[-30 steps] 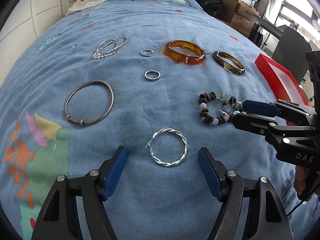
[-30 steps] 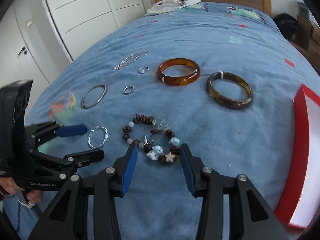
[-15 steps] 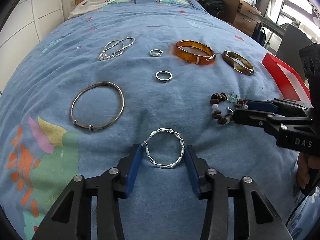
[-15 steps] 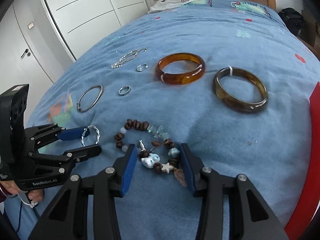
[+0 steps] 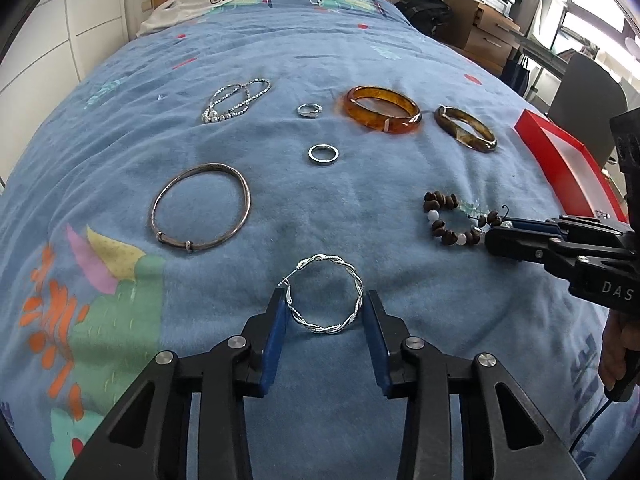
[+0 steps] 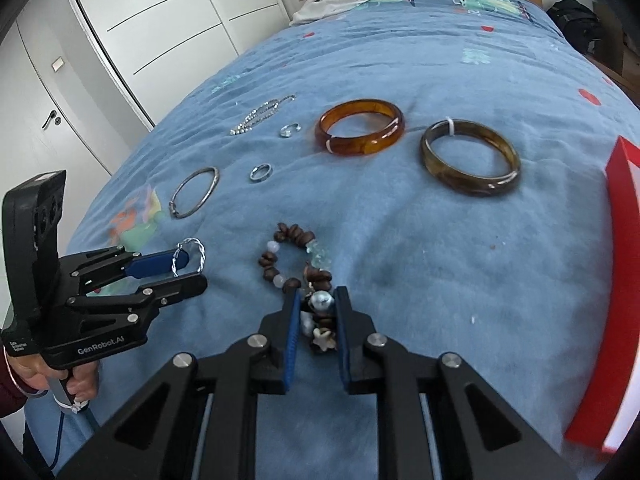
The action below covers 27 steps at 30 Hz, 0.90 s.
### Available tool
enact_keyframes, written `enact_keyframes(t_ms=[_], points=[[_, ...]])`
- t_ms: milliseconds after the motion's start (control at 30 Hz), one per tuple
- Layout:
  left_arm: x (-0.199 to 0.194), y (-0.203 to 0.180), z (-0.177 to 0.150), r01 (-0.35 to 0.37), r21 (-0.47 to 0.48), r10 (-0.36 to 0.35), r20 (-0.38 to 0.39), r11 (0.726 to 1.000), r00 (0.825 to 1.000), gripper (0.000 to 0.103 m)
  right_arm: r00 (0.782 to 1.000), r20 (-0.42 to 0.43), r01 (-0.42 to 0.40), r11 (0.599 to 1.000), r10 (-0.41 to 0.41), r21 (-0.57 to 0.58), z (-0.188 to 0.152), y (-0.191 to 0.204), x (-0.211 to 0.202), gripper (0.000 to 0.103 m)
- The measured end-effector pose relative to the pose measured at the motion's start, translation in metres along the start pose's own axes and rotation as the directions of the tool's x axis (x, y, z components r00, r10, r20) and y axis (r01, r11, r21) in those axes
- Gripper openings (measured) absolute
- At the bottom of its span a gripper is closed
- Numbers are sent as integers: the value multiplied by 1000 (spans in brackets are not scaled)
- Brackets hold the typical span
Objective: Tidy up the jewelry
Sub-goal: 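Grasp the second twisted silver hoop with left tool while right tool grasps the beaded bracelet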
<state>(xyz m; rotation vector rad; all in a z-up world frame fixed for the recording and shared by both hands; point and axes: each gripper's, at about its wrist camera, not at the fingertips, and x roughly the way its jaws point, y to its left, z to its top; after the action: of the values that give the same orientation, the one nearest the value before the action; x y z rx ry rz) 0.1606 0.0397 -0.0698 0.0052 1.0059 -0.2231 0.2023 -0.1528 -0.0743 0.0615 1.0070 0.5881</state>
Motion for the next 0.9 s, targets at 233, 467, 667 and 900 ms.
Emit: enact_keyframes(t_ms=[233, 467, 667, 900], points=[[-19, -8, 2, 21, 8, -21, 24, 1000, 999, 37, 999, 46, 20, 1000, -20, 2, -1, 10, -31, 16], [-41, -26, 11, 35, 48, -37, 58, 998, 998, 37, 992, 113, 58, 998, -58, 3, 6, 14, -70, 16], [-59, -57, 28, 77, 105, -88, 97, 991, 991, 37, 974, 193, 115, 993, -118, 22, 13, 5, -119, 16], [-69, -109, 56, 148, 185, -173, 123, 972, 977, 37, 945, 258, 188, 979, -201, 78, 11, -26, -171, 16]])
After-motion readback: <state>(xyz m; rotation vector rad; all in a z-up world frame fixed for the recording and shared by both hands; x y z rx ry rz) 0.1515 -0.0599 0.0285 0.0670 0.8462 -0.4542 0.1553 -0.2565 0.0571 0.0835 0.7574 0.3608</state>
